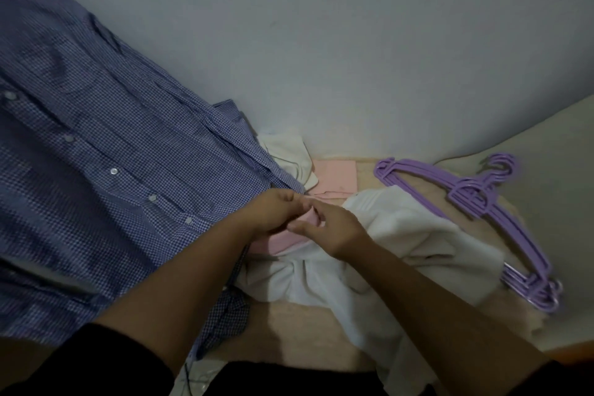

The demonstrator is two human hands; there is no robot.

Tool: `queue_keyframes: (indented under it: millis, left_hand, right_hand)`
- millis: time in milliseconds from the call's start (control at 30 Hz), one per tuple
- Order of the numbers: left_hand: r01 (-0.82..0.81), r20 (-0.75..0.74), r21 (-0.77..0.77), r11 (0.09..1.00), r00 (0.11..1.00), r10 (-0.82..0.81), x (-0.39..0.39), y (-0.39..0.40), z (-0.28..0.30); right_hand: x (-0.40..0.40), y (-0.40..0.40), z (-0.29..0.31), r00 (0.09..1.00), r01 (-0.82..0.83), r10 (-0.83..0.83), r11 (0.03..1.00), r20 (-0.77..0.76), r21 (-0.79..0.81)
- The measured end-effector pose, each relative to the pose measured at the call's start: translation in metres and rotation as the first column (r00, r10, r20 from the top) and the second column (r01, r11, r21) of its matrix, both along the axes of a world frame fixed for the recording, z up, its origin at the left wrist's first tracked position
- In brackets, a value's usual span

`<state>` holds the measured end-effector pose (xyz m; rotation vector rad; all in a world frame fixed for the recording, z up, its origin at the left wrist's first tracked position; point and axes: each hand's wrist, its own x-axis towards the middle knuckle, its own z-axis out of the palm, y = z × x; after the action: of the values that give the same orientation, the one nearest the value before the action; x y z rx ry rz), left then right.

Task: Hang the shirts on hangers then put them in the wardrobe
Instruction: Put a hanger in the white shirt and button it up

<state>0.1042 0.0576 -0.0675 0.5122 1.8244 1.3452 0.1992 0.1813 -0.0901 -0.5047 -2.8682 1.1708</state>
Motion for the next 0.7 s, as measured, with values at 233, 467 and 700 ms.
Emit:
queue_keyframes:
  millis: [233, 467, 700]
  left_hand:
    - [-0.046, 0.241, 0.059, 0.997, 0.970, 0.030, 0.021, 0.010, 0.049]
    - [0.122, -0.152, -0.041, 0.992, 0.980, -0.127, 0.050, 0.019, 0.099]
    - [0.119, -0.535, -0.109, 0.987, 0.829, -0.159, 0.071, 0.029, 0.157]
  right_hand:
    - [0.038, 0.016, 0.049, 0.978, 0.118, -0.148, 0.973, -0.147, -0.198]
    - [0.078, 0.029, 0.108, 0.938, 0.101, -0.145, 0.983, -0.315, -0.153]
    - [0.122, 0.050, 0.176, 0.885, 0.164, -0.165, 0.986, -0.435, -0.041]
